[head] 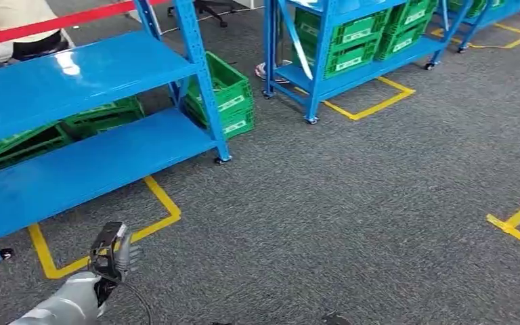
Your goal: Take the parts from the cabinet and place them on the table.
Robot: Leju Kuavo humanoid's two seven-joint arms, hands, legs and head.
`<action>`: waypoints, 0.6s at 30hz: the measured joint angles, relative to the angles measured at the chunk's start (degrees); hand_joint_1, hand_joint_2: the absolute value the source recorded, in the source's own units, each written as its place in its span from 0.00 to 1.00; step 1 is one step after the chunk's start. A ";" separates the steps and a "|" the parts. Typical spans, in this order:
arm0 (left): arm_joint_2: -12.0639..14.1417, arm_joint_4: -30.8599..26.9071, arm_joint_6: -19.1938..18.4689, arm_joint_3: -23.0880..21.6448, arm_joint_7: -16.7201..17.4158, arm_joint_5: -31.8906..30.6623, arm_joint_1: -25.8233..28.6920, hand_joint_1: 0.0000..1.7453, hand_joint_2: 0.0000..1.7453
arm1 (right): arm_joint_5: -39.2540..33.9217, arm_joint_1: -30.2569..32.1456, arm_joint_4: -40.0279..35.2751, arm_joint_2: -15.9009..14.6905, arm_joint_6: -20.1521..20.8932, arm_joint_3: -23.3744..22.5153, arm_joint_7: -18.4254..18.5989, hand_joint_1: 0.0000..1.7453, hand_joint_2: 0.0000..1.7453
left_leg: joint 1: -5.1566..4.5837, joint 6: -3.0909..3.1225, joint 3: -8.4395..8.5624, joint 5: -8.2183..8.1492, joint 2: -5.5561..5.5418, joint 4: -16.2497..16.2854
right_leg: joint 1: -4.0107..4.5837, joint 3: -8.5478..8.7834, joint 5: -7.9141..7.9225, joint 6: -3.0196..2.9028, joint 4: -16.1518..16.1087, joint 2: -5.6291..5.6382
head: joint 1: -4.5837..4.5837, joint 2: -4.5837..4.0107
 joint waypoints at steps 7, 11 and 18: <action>0.07 -0.11 -0.26 -0.04 -0.04 -0.20 0.07 0.00 0.00 | -0.11 -0.37 0.00 -0.09 0.00 0.41 -0.02 0.00 0.00 | -0.08 3.09 1.20 0.25 -0.28 -3.56 | 0.45 -0.41 -2.89 1.96 2.43 0.11 | 0.65 0.00; 0.17 -0.13 -0.39 -0.04 -0.04 -0.20 -0.05 0.00 0.00 | -0.11 0.22 0.00 -0.09 0.02 0.44 -0.04 0.00 0.00 | -0.15 3.74 0.99 0.43 -3.65 -3.54 | 0.25 -8.31 -9.92 2.05 19.26 4.42 | 1.09 0.00; 0.24 -0.15 -0.48 -0.07 -0.11 -0.26 -0.06 0.00 0.00 | -0.17 0.05 0.00 -0.11 0.00 0.50 -0.02 0.00 0.00 | -0.04 2.34 0.26 1.21 -9.01 -3.43 | -0.15 -0.73 -1.06 1.18 1.75 9.46 | 1.00 0.00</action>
